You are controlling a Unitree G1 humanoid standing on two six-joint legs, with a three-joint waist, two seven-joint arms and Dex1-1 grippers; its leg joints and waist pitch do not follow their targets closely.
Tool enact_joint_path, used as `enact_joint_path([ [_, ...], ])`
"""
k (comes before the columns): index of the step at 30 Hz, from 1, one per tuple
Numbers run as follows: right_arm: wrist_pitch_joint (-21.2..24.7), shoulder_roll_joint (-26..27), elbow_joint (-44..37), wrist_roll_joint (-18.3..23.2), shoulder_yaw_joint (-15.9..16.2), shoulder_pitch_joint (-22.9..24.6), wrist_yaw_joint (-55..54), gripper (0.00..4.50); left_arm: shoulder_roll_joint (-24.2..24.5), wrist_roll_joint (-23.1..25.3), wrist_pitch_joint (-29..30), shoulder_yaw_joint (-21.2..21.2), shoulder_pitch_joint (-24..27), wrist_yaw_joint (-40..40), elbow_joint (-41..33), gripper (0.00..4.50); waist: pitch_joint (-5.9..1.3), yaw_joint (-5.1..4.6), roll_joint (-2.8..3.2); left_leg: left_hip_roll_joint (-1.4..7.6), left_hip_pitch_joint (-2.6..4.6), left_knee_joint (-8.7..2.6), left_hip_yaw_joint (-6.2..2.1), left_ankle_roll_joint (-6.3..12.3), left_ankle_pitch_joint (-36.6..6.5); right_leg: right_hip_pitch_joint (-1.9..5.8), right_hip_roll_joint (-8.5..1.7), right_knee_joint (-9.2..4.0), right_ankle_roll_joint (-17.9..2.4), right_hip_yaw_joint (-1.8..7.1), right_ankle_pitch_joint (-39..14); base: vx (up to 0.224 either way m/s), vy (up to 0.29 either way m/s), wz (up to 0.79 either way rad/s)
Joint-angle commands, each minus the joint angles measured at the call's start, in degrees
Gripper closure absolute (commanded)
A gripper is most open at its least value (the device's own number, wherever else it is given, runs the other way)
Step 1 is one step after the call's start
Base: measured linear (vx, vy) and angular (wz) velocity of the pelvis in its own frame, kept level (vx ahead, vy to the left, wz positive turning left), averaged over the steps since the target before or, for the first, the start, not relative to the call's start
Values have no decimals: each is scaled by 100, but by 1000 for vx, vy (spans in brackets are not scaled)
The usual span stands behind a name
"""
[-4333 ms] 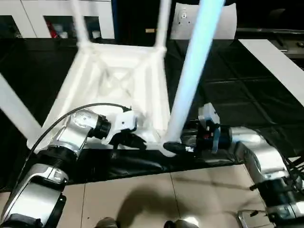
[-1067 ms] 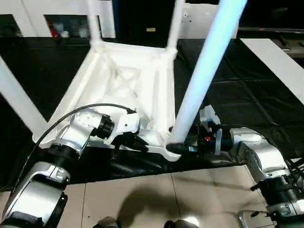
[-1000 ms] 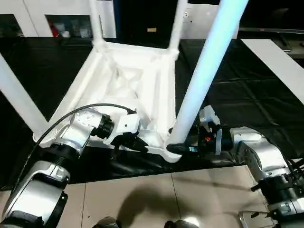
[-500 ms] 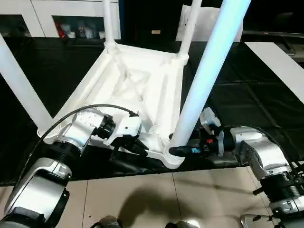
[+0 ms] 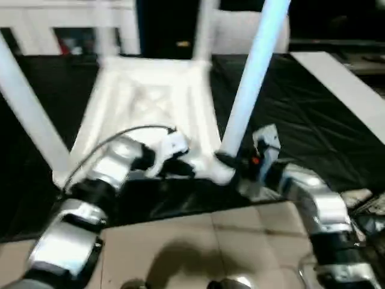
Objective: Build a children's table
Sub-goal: Rotate leg to tighten
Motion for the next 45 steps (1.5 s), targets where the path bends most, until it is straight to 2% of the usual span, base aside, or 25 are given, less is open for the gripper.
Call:
enact_joint_path([
  [1,151,857,231,158,673,-316,-359,244,-692,-219,297,152,-145,1050,-289,450,-365,-22,-17,108,-23,-436,-91,-69,-1462,236,-328,-618,-731,266,-2669,0,0,0],
  [2,112,1043,420,97,594,-442,-720,244,-832,-175,391,205,-163,1353,-312,450,-374,-33,-26,108,-12,-431,-87,-68,-1459,236,-327,-622,-728,268,-2663,0,0,0],
  [3,35,1169,601,34,534,-561,-1003,244,-949,-159,467,244,-171,1565,-336,450,-387,-51,-7,110,23,-410,-77,-44,-1434,212,-338,-624,-805,286,-2512,0,0,0],
  [5,-23,1296,783,-69,470,-684,-1296,244,-1097,-150,545,322,-179,1865,-366,450,-392,-87,-4,111,8,-416,-65,18,-1340,228,-303,-593,-926,292,-2129,0,0,0],
  [6,-87,1435,973,-179,382,-813,-1592,244,-1246,-126,673,369,-176,2107,-437,450,-421,-91,-13,110,0,-401,-48,99,-1200,252,-293,-563,-987,302,-1792,0,0,0],
  [7,-161,1517,1096,-161,316,-897,-1636,244,-1336,-104,729,378,-165,2231,-491,450,-441,-89,8,116,-4,-401,-42,160,-1015,272,-295,-522,-1092,308,-1413,0,0,0],
  [9,-272,1600,1222,-159,234,-992,-1684,244,-1424,-73,809,357,-136,2330,-592,450,-464,-85,10,108,-11,-377,-28,281,-726,297,-282,-474,-1239,310,-886,0,0,0],
  [10,-306,1603,1239,-172,221,-1009,-1686,189,-1432,-65,814,344,-127,2330,-616,450,-482,-81,13,109,-28,-366,-26,381,-522,323,-283,-424,-1332,311,-517,0,0,0],
  [13,-472,1504,1215,-200,138,-990,-1559,172,-1289,21,753,239,-53,2210,-723,450,-517,-83,7,103,-43,-333,-15,661,-134,356,-277,-344,-1544,310,231,19,2,0],
  [15,-560,1311,1036,-159,183,-857,-1315,152,-1104,30,639,189,12,2003,-770,450,-504,-73,16,112,-35,-334,-13,747,-197,354,-292,-360,-1584,306,174,0,0,0],
  [18,-771,867,719,-161,267,-556,-738,123,-751,17,355,123,138,1457,-808,450,-497,-55,11,121,-31,-339,-14,741,-389,375,-301,-391,-1537,303,-103,0,0,0],
  [20,-827,657,584,-126,269,-429,-462,112,-591,-9,141,83,180,1153,-769,450,-487,-69,6,125,-35,-344,-10,738,-448,360,-296,-396,-1520,311,-146,0,0,0],
  [21,-827,657,584,-126,269,-429,-462,99,-591,-9,141,83,180,1153,-769,450,-476,-67,10,130,-21,-348,-6,695,-543,348,-294,-411,-1498,310,-304,0,0,0],
  [22,-915,413,480,-90,262,-318,-118,86,-411,-20,-223,14,218,784,-699,450,-457,-56,14,125,-23,-358,-12,633,-681,340,-302,-455,-1445,307,-571,0,0,0],
  [23,-915,413,480,-90,262,-318,-118,74,-411,-20,-223,14,218,784,-699,450,-458,-61,14,130,-17,-357,-6,589,-774,339,-297,-456,-1417,312,-666,0,0,0],
  [24,-981,182,399,-74,293,-228,223,68,-260,-44,-483,-66,255,412,-665,450,-440,-63,30,138,-21,-375,-20,513,-862,327,-303,-470,-1369,312,-835,0,0,0],
  [25,-1041,-175,271,-42,370,-96,747,60,-33,-55,-798,-203,297,-87,-606,450,-444,-43,24,121,-24,-365,-18,499,-918,350,-296,-485,-1293,314,-901,0,0,0],
  [26,-1027,-329,209,-17,408,-46,978,60,58,-48,-900,-252,304,-258,-564,450,-446,-52,23,128,-38,-369,-24,513,-922,356,-300,-476,-1291,320,-867,0,0,0],
  [29,-918,-822,-14,99,573,98,1734,25,261,-106,-1177,-311,271,-791,-406,450,-455,-33,41,153,-1,-363,-14,528,-868,311,-292,-438,-1428,320,-588,0,0,0],
  [30,-919,-910,-45,115,607,119,1874,25,290,-116,-1233,-317,256,-888,-367,450,-447,9,49,156,6,-365,-17,536,-862,319,-294,-443,-1456,316,-597,0,0,0],
  [31,-961,-1092,-76,134,679,152,2183,22,366,-141,-1339,-351,222,-1159,-291,450,-445,53,57,170,36,-365,-2,540,-909,294,-301,-437,-1480,328,-578,0,0,0],
  [36,-975,-1522,-67,352,815,153,3059,22,590,-154,-1784,-569,76,-1934,-35,450,-446,145,22,167,15,-367,-3,511,-909,313,-314,-425,-1497,324,-588,0,0,0],
  [38,-983,-1616,-25,389,848,125,3298,48,636,-140,-1886,-629,29,-2123,31,450,-449,186,30,178,12,-367,-2,521,-860,320,-314,-409,-1502,317,-543,0,0,0],
  [41,-1003,-1764,44,429,931,65,3623,59,677,-107,-2050,-681,-59,-2374,161,450,-447,221,25,180,14,-362,6,503,-861,314,-310,-404,-1512,309,-584,0,0,0],
  [45,-1051,-1930,187,433,1103,-98,4059,97,705,-78,-2318,-773,-259,-2728,415,450,-448,263,15,176,15,-355,9,490,-844,307,-315,-406,-1508,306,-635,0,0,0],
])
